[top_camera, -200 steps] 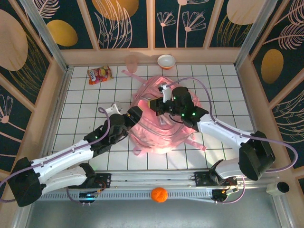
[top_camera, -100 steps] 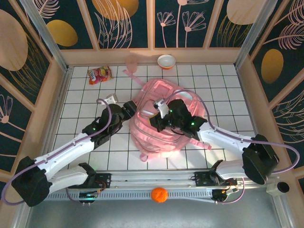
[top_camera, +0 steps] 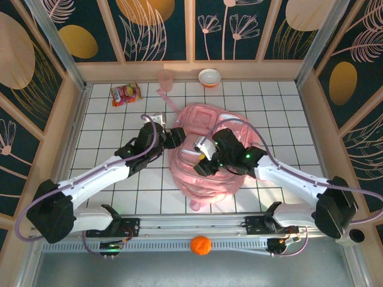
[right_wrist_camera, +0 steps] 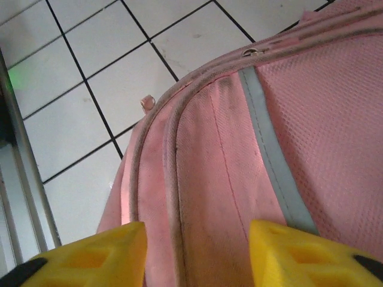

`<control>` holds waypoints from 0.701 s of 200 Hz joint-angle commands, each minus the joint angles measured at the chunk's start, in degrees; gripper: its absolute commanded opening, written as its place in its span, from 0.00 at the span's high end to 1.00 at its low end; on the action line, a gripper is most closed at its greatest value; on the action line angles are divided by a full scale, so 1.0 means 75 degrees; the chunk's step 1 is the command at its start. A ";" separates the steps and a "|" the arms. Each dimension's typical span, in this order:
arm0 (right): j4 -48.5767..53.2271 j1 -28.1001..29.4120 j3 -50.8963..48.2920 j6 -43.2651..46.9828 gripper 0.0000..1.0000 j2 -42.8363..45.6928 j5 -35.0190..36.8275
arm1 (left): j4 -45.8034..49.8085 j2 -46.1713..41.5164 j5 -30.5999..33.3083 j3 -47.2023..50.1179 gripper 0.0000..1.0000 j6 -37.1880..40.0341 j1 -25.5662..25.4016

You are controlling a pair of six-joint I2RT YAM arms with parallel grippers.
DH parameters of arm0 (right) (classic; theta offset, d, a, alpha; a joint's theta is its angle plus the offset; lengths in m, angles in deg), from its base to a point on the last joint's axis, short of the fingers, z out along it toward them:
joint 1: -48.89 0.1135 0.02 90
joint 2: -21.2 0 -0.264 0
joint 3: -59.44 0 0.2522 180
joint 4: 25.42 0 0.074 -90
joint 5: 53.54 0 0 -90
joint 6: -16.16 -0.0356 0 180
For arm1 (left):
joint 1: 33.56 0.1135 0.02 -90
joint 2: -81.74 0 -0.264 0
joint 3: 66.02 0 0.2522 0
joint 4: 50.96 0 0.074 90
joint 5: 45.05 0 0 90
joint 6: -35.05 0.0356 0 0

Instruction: Pack books, pencil case, and school supplies into a backpack

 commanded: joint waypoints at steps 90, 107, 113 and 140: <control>0.1175 -0.2487 -0.2269 -0.7178 0.52 0.4896 0.1204 | -0.0646 0.1898 -0.1944 0.0050 0.80 -0.0337 0.0032; 0.0775 -0.2524 -0.2661 -0.7227 0.55 0.5074 0.0854 | -0.0765 0.1891 -0.2008 0.0184 0.89 -0.0492 0.0033; 0.0665 -0.2515 -0.2753 -0.7239 0.56 0.5013 0.0809 | -0.0799 0.1854 -0.2008 0.0241 0.91 -0.0543 0.0033; -0.0211 -0.2558 -0.3089 -0.7167 0.63 0.4335 0.0436 | -0.1045 0.1611 -0.1979 0.0539 1.00 -0.0820 0.0037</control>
